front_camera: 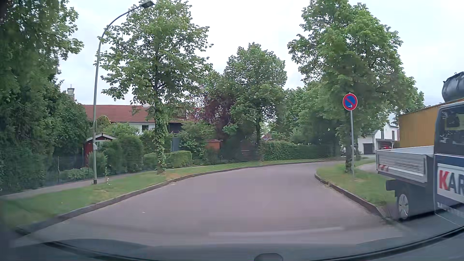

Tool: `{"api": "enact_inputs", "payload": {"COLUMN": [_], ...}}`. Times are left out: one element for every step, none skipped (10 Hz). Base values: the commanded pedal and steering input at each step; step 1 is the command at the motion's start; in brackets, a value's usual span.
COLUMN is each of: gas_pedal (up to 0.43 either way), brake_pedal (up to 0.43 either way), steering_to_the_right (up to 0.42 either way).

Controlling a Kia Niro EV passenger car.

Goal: Follow the waypoints while adhering to traffic rules and regulations

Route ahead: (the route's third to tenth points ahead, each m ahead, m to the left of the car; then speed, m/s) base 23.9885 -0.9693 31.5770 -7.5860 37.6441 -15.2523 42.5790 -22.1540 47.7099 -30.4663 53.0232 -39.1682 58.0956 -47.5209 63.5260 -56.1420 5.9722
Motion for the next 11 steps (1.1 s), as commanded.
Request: {"api": "enact_inputs", "payload": {"gas_pedal": [0.11,0.11,0.11,0.11,0.11,0.11,0.11,0.11,0.11,0.098,0.098], "brake_pedal": [0.0,0.0,0.0,0.0,0.0,0.0,0.0,0.0,0.0,0.0,0.0], "steering_to_the_right": [0.019,0.022,0.024,0.023,0.024,0.025,0.027,0.031,0.035,0.037,0.037]}}
